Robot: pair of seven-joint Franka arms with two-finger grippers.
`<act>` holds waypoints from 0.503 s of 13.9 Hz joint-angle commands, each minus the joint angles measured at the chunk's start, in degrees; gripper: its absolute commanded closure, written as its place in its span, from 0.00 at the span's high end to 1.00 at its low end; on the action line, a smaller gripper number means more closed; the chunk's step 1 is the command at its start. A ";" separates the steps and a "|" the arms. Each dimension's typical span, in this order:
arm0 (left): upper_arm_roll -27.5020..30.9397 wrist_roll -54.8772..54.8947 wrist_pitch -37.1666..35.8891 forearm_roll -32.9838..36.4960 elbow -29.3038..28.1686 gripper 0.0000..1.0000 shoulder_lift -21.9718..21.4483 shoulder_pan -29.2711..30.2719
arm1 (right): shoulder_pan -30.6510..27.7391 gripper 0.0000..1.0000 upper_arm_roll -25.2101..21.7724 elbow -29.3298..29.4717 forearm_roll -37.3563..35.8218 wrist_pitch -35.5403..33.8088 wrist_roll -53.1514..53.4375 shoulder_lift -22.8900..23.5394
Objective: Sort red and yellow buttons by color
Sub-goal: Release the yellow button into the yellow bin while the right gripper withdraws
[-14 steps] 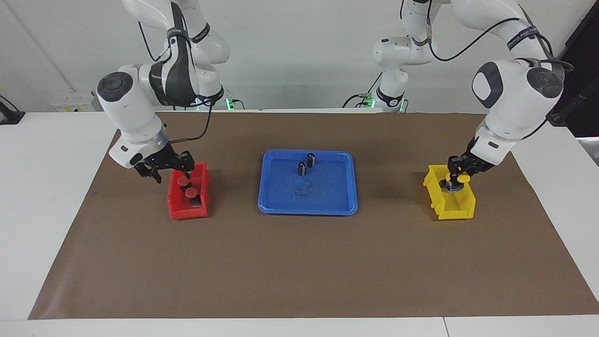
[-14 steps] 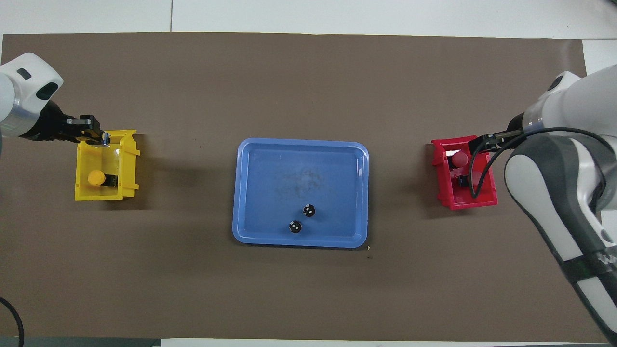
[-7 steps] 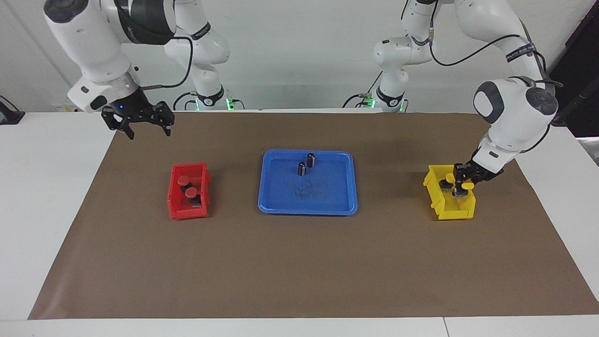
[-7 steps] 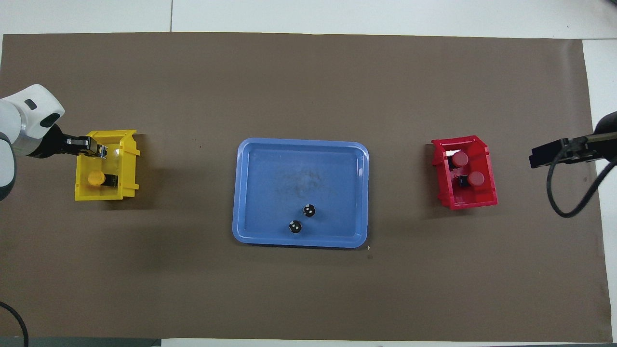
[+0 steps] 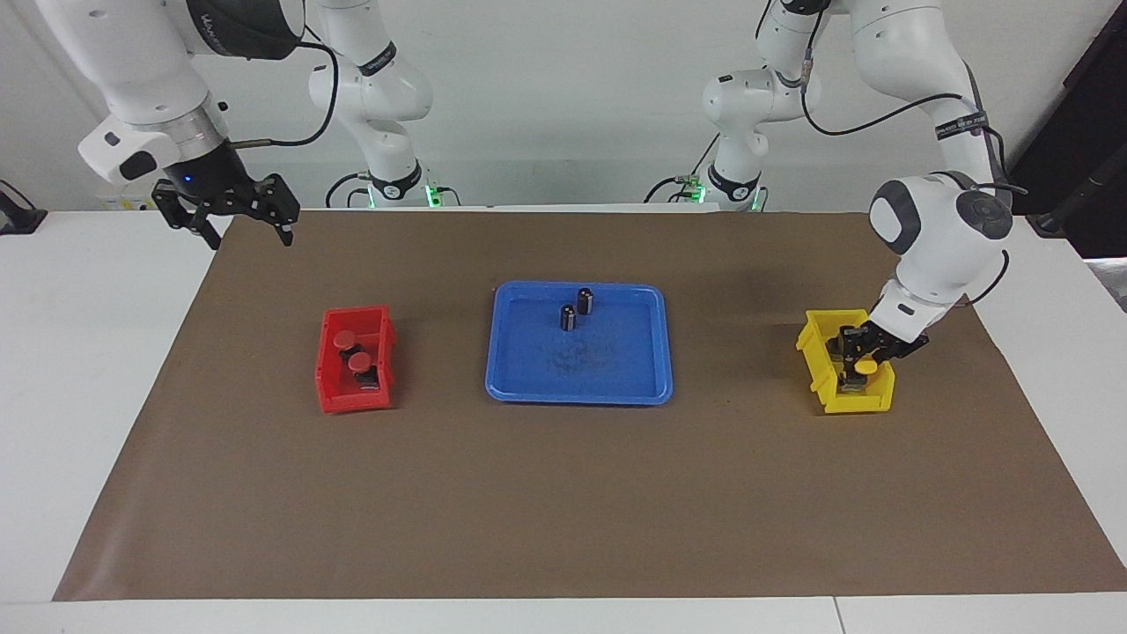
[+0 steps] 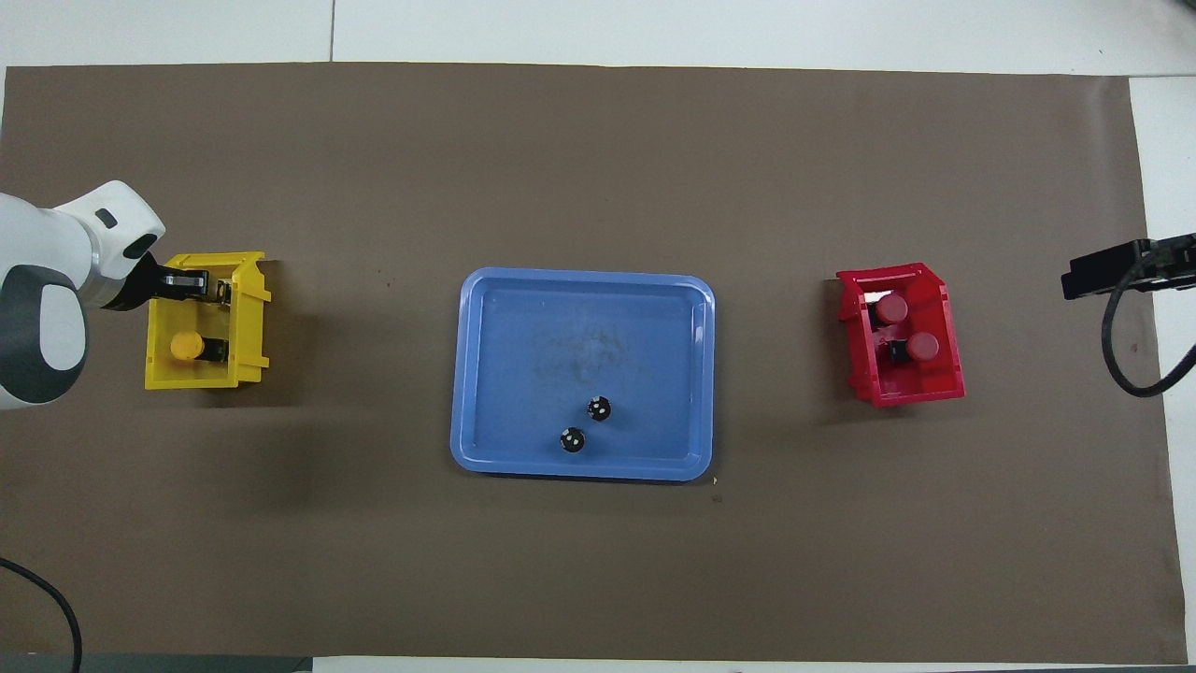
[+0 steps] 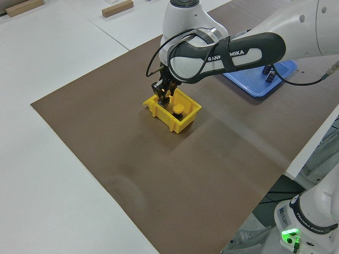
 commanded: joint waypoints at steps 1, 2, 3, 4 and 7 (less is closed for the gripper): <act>-0.08 0.56 1.65 -0.22 -1.35 0.48 -0.66 0.14 | -1.12 1.00 0.65 2.35 -0.08 -2.43 -1.32 1.83; -0.08 0.56 1.04 -0.22 -0.91 0.62 -0.66 0.14 | -1.73 1.00 0.57 1.57 0.27 -2.35 -1.23 1.41; -0.08 0.47 0.42 -0.22 -0.47 0.72 -0.75 0.14 | -1.83 1.00 0.57 1.39 0.28 -2.26 -1.14 1.31; -0.08 0.47 -1.32 -0.22 0.84 0.77 -0.92 0.14 | -1.91 1.00 0.57 1.38 0.19 -2.00 -0.62 1.31; -0.17 0.30 -13.77 -0.14 9.61 1.00 -1.89 0.05 | -2.00 1.00 0.57 1.38 0.28 -1.64 -0.35 1.31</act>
